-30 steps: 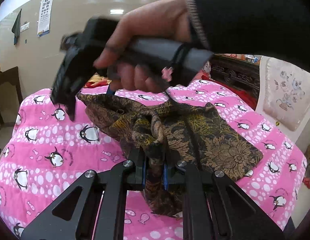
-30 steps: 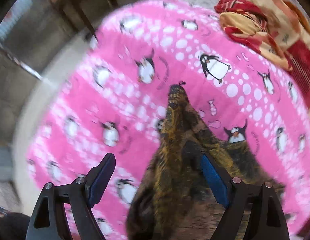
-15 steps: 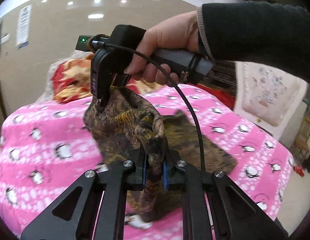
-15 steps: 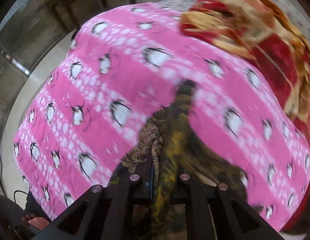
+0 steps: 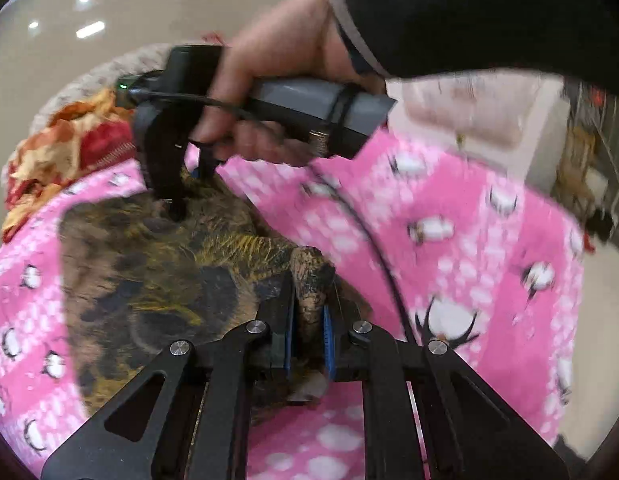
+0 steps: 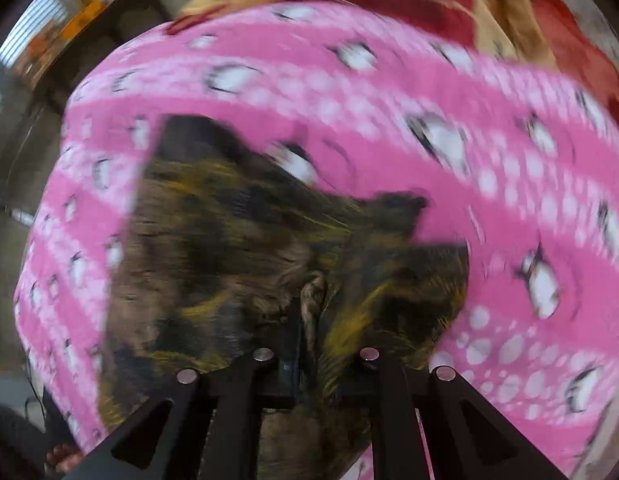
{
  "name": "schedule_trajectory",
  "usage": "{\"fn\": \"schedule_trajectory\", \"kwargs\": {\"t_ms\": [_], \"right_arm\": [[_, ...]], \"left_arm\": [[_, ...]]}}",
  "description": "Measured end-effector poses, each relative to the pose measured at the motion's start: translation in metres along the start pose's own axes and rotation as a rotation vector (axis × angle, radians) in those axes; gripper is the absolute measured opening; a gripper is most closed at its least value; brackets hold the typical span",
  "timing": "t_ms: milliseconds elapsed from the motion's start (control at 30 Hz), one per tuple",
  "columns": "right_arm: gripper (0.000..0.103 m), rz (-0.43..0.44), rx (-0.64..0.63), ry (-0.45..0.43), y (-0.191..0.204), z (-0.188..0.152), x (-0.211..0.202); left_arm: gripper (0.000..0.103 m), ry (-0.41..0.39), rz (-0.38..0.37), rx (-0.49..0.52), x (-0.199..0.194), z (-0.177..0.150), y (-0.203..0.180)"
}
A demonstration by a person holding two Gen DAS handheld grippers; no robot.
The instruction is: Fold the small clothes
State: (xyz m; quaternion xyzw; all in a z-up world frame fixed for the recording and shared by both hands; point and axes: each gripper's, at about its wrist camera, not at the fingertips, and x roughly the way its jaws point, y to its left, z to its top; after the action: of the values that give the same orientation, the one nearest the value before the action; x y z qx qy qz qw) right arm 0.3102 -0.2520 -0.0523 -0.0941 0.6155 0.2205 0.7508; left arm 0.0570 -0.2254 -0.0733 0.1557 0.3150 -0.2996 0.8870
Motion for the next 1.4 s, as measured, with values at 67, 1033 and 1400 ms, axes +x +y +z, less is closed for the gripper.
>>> {"fn": "schedule_trajectory", "kwargs": {"t_ms": [67, 1033, 1400], "right_arm": [[0.053, -0.025, 0.089, -0.055, -0.017, -0.012, 0.007], [0.029, -0.138, 0.091, -0.381, 0.072, -0.149, -0.065], [0.034, -0.267, 0.237, -0.387, 0.026, -0.050, 0.013]], "left_arm": [[0.011, 0.064, 0.011, 0.032, 0.015, -0.005, -0.007], [0.014, 0.038, 0.056, -0.584, -0.018, 0.032, 0.194], [0.014, 0.058, 0.233, -0.605, 0.095, 0.044, 0.242]]}}
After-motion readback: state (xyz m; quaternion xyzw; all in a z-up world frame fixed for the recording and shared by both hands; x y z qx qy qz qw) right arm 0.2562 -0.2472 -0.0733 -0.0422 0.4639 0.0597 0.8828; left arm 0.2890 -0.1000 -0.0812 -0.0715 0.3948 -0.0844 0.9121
